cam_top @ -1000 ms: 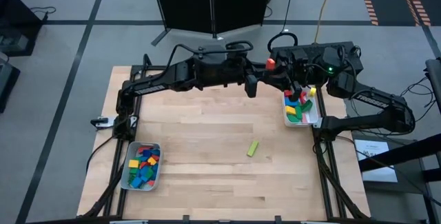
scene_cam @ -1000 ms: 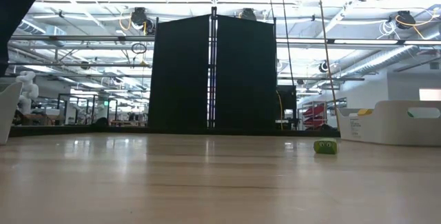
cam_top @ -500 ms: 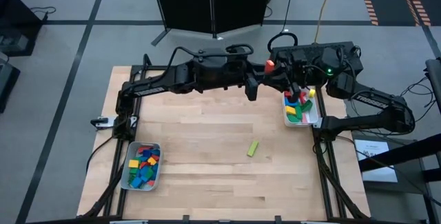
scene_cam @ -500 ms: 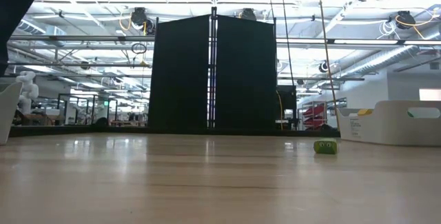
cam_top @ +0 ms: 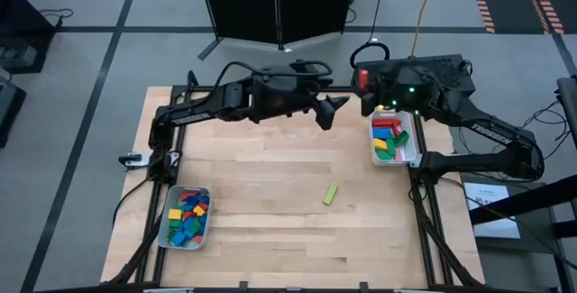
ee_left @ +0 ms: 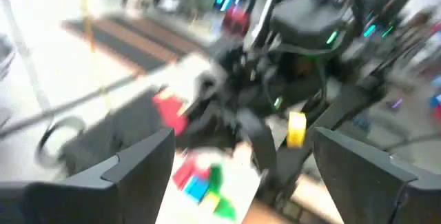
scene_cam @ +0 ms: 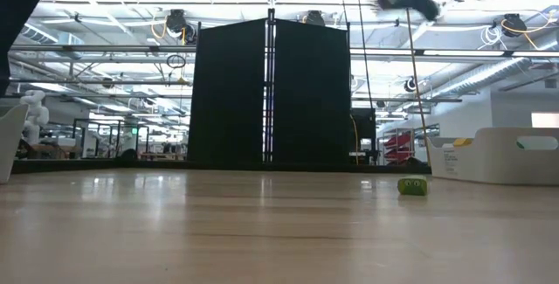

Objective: Sort blocks by size
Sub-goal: Put the orange block into the white bin, then put the yellow green block into the white bin

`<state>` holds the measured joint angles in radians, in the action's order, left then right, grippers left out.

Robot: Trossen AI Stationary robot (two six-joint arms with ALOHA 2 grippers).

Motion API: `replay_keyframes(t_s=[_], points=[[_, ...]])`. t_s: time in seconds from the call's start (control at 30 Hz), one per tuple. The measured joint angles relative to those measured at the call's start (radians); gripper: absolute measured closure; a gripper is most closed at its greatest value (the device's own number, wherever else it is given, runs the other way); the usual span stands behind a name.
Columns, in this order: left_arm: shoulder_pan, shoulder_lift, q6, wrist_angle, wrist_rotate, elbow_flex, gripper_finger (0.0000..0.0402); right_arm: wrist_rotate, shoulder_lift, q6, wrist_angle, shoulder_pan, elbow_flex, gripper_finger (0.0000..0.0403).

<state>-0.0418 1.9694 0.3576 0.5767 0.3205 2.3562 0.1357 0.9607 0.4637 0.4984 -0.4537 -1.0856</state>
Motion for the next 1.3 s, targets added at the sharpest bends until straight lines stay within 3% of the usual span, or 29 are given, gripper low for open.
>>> replay_keyframes(t_s=[0.17, 0.37, 0.57, 0.77, 1.07, 1.3], points=[[0.0, 0.018, 0.096, 0.222, 0.0, -0.001, 0.0062, 0.182, 0.004, 0.106, 0.454, -0.063, 0.0, 0.0315], [0.004, 0.096, 0.188, 0.388, -0.003, -0.002, 0.0062, 0.214, 0.016, 0.242, 0.725, -0.071, 0.058, 0.0314], [0.023, 0.182, 0.216, 0.395, -0.091, -0.002, 0.0062, 0.172, 0.016, 0.328, 0.741, -0.072, 0.206, 0.0295], [0.025, 0.255, 0.24, 0.415, -0.165, -0.002, 0.0062, 0.146, 0.016, 0.313, 0.685, -0.071, 0.308, 0.0242], [0.043, 0.343, 0.289, 0.531, -0.228, -0.002, 0.0061, 0.179, 0.016, 0.243, 0.652, -0.071, 0.32, 0.0152], [0.095, 0.431, 0.456, 0.483, -0.242, -0.002, 0.0061, 0.186, 0.016, 0.228, 0.625, -0.071, 0.32, 0.0132]])
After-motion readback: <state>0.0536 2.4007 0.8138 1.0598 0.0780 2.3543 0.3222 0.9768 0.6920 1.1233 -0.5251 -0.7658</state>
